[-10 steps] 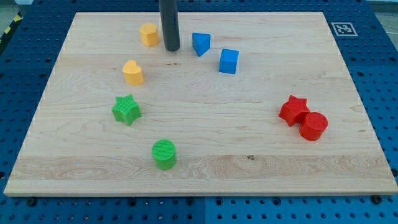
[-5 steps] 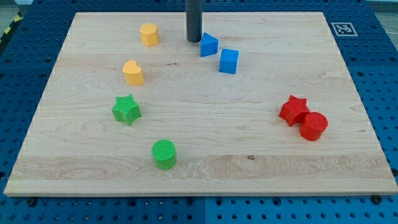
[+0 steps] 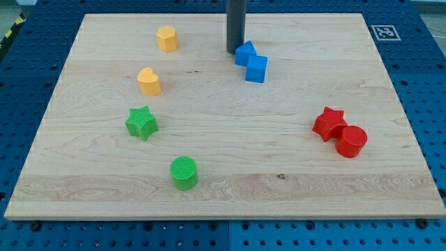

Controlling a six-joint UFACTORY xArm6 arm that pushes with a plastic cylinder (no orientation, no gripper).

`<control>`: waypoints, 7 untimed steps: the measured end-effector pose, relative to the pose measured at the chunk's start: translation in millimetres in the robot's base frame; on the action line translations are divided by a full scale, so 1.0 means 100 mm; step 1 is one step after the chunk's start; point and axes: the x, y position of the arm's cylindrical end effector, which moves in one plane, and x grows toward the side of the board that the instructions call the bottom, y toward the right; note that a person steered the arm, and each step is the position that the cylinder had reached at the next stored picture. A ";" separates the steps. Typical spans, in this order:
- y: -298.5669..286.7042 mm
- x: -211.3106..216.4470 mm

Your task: Place the blue triangle towards the top of the blue cube

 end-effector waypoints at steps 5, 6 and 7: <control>-0.79 0.37; -0.80 0.66; -0.84 0.95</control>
